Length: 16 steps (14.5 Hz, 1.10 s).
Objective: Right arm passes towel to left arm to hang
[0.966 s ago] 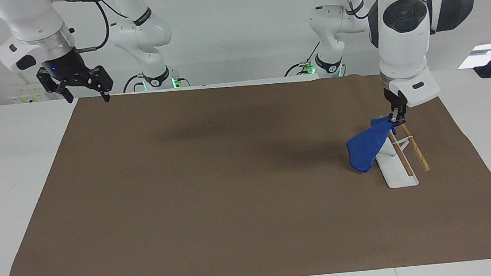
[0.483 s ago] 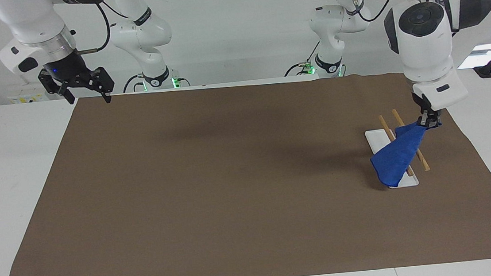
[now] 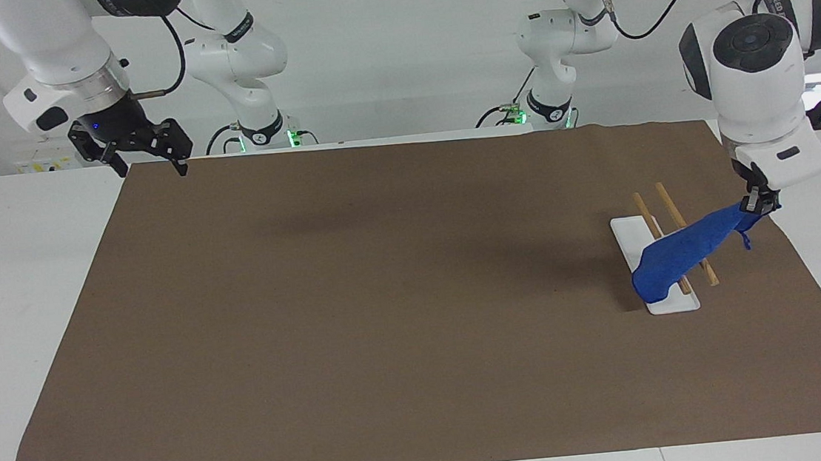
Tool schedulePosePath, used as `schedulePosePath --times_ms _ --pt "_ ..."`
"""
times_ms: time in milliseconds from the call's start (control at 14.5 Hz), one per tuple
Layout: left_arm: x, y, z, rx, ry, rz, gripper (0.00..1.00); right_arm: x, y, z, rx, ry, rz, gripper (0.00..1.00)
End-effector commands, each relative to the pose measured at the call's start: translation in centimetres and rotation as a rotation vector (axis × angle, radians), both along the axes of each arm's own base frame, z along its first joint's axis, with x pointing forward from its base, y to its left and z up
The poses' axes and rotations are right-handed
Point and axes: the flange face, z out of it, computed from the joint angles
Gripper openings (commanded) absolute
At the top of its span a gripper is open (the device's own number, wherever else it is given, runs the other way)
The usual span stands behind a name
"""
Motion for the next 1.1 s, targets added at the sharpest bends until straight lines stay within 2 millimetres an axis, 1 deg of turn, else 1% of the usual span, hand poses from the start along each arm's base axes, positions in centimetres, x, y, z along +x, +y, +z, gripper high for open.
schedulePosePath --times_ms 0,69,207,483,621,759,897,1034 --pt "-0.5 1.7 -0.2 0.005 -0.036 -0.027 0.02 -0.5 -0.3 0.1 0.002 -0.008 -0.006 1.00" --pt "-0.5 2.2 -0.3 0.005 -0.037 -0.021 0.02 -0.6 -0.6 0.0 -0.004 -0.005 -0.008 1.00" --pt "-0.4 2.4 -0.3 0.004 -0.042 -0.021 0.02 -0.6 -2.4 0.0 -0.013 -0.004 -0.038 1.00" --pt "0.4 2.3 0.3 -0.006 -0.095 -0.040 0.02 -0.6 -2.4 0.0 -0.011 -0.004 -0.035 1.00" --pt "0.4 2.1 0.4 -0.005 -0.098 -0.042 0.01 -0.7 -2.6 0.0 -0.009 -0.005 -0.031 1.00" --pt "0.1 2.1 -0.1 -0.003 -0.088 -0.045 0.01 -0.7 -2.8 0.0 -0.005 -0.001 -0.004 1.00" --pt "0.2 1.8 0.0 -0.005 -0.095 -0.069 0.00 -0.7 -2.9 0.1 -0.004 -0.002 0.002 1.00" --pt "0.3 1.7 0.2 -0.010 -0.111 -0.075 0.00 -1.0 -3.8 0.2 -0.003 -0.001 0.003 1.00"
